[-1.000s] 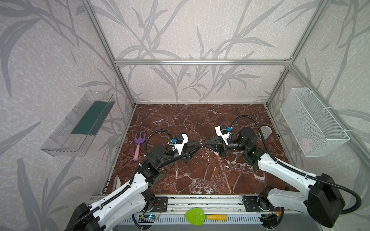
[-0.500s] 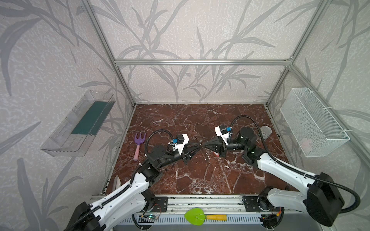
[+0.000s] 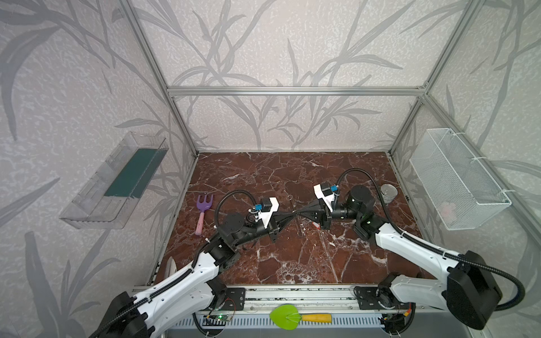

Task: Put the keys on the keyring
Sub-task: 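Move the right gripper down to the red-tagged key and grasp it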

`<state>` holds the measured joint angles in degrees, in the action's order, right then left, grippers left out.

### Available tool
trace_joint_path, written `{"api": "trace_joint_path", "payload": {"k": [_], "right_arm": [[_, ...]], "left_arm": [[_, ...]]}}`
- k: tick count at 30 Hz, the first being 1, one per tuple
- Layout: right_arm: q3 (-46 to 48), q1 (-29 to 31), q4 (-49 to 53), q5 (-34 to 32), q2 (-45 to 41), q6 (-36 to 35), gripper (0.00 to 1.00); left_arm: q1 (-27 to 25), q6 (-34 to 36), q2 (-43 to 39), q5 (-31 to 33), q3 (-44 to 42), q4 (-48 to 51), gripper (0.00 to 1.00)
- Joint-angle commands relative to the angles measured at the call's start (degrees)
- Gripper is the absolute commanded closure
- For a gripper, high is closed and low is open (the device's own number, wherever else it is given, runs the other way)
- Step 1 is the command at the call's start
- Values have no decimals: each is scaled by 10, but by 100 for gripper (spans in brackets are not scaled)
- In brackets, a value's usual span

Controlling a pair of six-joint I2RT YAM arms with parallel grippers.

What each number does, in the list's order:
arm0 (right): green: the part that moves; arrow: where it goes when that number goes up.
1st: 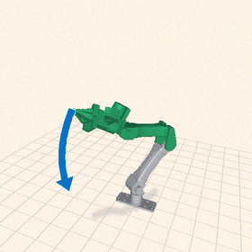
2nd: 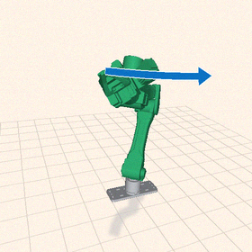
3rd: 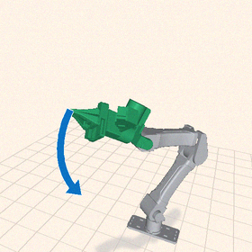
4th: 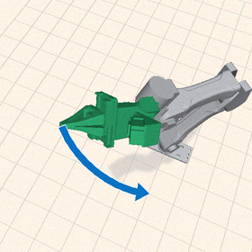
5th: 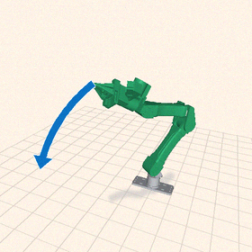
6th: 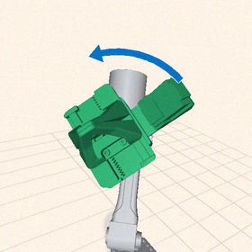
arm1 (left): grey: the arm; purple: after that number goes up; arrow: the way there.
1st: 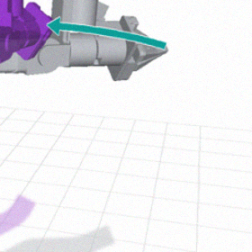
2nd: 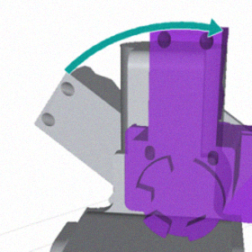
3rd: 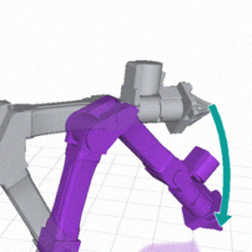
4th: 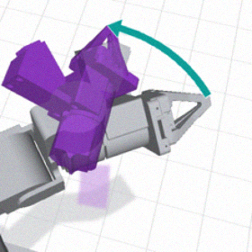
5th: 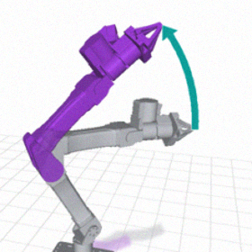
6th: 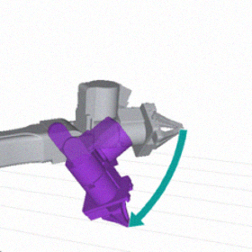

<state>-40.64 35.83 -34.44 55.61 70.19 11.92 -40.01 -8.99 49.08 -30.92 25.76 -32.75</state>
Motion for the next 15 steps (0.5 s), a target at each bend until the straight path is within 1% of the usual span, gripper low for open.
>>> {"api": "trace_joint_path", "payload": {"k": [1, 3, 6, 7, 8, 11, 15], "right_arm": [[-8, 3, 2, -7, -13, -9, 100], [-8, 1, 17, -30, -22, -13, 100], [3, -13, 19, -66, -43, -4, 81], [8, -20, 16, -74, -53, 1, 76], [11, -24, 18, -82, -60, 4, 73], [13, -30, 51, -100, -86, -9, 69], [11, -30, 100, -118, -111, -26, 68]], "left_arm": [[-3, 17, -12, 36, 11, 10, 100], [-5, 22, -21, 46, 5, 10, 100], [-9, 31, -33, 61, -5, 10, 100], [-10, 34, -38, 68, -8, 10, 100], [-12, 37, -42, 75, -11, 11, 100], [-17, 49, -54, 94, -16, 19, 100], [-24, 63, -58, 108, -14, 32, 100]]}}
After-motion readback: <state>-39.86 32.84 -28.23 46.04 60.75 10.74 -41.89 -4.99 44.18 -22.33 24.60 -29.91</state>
